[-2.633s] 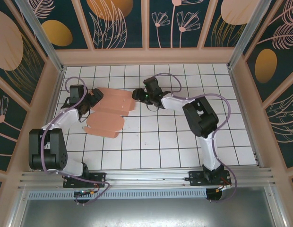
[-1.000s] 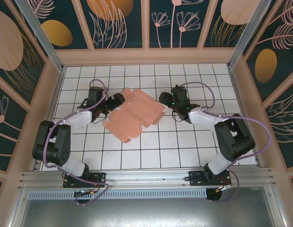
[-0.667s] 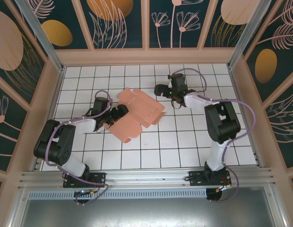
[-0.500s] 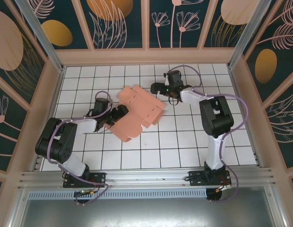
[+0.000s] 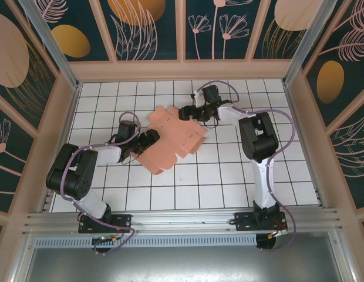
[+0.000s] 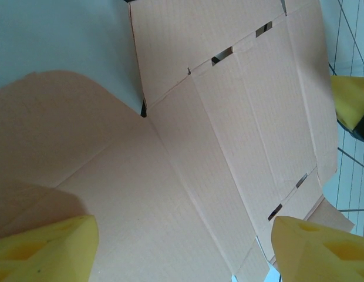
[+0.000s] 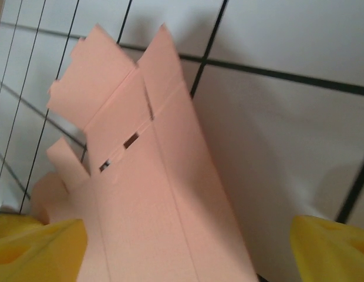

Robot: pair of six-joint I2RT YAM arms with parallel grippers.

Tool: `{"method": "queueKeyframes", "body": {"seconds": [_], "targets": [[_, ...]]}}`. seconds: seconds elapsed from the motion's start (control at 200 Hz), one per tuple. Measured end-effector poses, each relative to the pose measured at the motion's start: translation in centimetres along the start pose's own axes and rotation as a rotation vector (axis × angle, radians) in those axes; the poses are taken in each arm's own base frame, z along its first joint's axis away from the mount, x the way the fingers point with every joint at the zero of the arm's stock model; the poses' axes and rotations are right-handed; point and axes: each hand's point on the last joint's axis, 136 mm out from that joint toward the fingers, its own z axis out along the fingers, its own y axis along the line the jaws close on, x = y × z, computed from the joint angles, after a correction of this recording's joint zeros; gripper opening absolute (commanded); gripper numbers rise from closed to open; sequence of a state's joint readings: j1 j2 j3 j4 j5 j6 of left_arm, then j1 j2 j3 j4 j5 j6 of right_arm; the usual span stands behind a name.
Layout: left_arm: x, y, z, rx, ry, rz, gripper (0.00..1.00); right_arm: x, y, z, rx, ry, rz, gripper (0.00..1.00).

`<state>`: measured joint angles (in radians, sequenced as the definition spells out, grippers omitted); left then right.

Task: Fold the paper box

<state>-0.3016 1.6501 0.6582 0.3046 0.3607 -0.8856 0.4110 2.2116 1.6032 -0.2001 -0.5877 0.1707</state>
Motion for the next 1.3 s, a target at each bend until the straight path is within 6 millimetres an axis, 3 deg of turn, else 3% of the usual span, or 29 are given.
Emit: {"method": "queueKeyframes", "body": {"seconds": [0.255,0.405,0.485,0.591,0.726,0.881,1.061,1.171,1.301], "targets": [[-0.1,-0.3,0.0,0.010,-0.002,0.014,0.84,0.3,1.4,-0.2,-0.062,0.069,-0.069,0.28],[-0.2,-0.4,-0.2,0.000,-0.005,0.026,0.89,0.5,0.7,-0.3,-0.021,0.078,-0.110,0.00],[-0.5,-0.3,-0.5,-0.021,-0.018,0.036,0.98,1.1,0.4,-0.2,0.006,0.091,-0.120,0.00],[-1.1,0.0,-1.4,-0.080,-0.044,0.048,0.99,2.0,0.3,-0.6,0.067,0.087,-0.161,0.00],[-3.1,-0.7,-3.1,-0.144,-0.116,0.063,0.99,2.3,1.4,-2.7,0.133,0.048,-0.223,0.00],[-7.0,-4.7,-4.9,-0.126,-0.218,0.091,0.99,0.9,3.1,-4.7,0.226,-0.042,-0.333,0.00],[-11.1,-11.5,-6.5,-0.030,-0.265,0.118,0.99,1.9,4.3,-5.2,0.310,-0.071,-0.427,0.00],[-12.7,-14.6,-6.0,0.005,-0.234,0.134,0.99,3.0,4.4,-5.3,0.362,-0.073,-0.466,0.00],[-13.8,-16.4,-4.6,-0.002,-0.168,0.152,0.99,3.3,5.1,-5.9,0.402,-0.098,-0.507,0.00]]}}
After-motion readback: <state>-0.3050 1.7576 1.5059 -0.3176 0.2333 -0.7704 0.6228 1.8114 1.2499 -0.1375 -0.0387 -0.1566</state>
